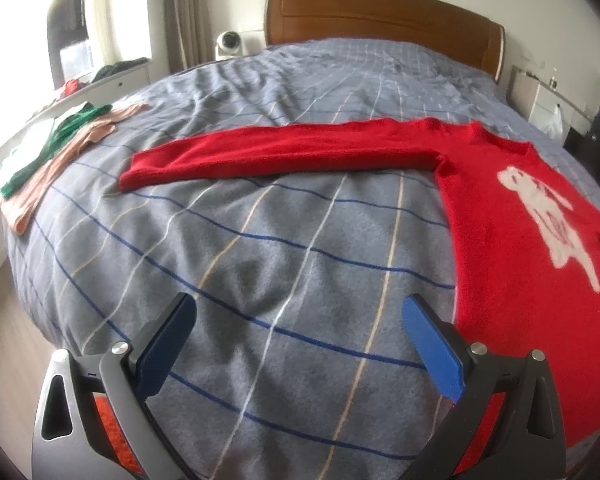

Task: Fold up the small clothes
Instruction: 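Grasp the sweater edge with the right gripper and fold it over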

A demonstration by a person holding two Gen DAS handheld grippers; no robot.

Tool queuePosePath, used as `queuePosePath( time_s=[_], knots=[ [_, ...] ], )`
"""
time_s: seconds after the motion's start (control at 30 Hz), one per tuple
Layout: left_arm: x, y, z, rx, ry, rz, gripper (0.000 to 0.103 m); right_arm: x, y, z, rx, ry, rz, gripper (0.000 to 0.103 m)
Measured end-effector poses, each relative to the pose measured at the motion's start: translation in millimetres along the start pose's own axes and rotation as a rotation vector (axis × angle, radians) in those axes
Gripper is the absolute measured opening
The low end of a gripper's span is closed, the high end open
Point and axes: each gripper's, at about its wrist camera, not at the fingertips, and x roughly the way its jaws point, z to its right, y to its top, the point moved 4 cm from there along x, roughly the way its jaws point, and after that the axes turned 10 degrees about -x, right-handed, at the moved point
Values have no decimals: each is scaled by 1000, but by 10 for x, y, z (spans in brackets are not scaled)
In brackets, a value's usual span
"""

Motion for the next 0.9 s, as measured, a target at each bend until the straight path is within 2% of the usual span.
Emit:
queuePosePath(
  time_s=[0.13, 0.2, 0.23, 0.27, 0.37, 0.43, 0.57, 0.6, 0.7, 0.8, 0.9],
  knots=[
    [39, -7, -1, -9, 4, -14, 102, 169, 69, -113, -36, -30, 5, 63],
    [53, -16, 21, -2, 7, -18, 102, 259, 82, -167, -75, -67, -27, 51],
    [50, -20, 26, 0, 6, -17, 102, 328, 82, -189, -103, -104, -54, 30],
    [44, -21, 32, 1, 4, -15, 102, 360, 74, -196, -123, -141, -74, 4],
    [21, -22, 29, -2, -8, -7, 102, 366, 117, -453, -218, -212, -65, 5],
    [30, -10, 15, -12, -19, -9, 102, 346, 153, -837, -303, -183, -45, 4],
    [67, 17, -12, -33, -36, -18, 102, 407, 21, -2057, -531, -42, -41, 4],
    [72, 23, -22, -37, -39, -20, 102, 464, -102, -2470, -600, 17, -60, 4],
    [70, 23, -37, -44, -47, -24, 102, 683, -640, -3378, -760, 145, -142, 4],
    [69, 13, -55, -40, -42, -23, 102, 1002, -1354, -3989, -877, 224, -242, 4],
    [94, -2, -60, -30, -37, -30, 102, 1336, -2037, -4248, -946, 270, -341, 7]
  ],
)
